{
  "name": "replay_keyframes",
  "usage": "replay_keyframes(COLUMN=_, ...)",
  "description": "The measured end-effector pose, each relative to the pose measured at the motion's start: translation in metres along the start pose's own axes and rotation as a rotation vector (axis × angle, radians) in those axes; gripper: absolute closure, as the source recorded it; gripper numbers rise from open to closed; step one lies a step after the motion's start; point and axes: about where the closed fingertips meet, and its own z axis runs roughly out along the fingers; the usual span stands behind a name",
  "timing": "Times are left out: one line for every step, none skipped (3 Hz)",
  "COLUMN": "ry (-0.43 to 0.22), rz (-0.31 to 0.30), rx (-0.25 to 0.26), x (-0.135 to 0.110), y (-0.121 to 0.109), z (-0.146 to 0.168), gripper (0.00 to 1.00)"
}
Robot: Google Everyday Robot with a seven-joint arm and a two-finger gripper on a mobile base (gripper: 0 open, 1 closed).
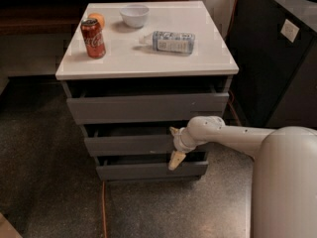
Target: Place coke can into middle drawer
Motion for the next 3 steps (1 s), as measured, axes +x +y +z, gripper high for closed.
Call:
replay_keyframes(ry=0.008, rz=0.013, rx=-0.007, x=0.005, y=-0.017, z=0.019, gripper=0.0)
replay_keyframes(ry=0.007, rz=0.033, rx=-0.011, x=0.007, y=-0.023, z=0.032, gripper=0.2)
replay_keyframes(ry=0.009, rz=0.042, rx=-0.016, x=0.007, y=-0.016, z=0.037, gripper=0.43)
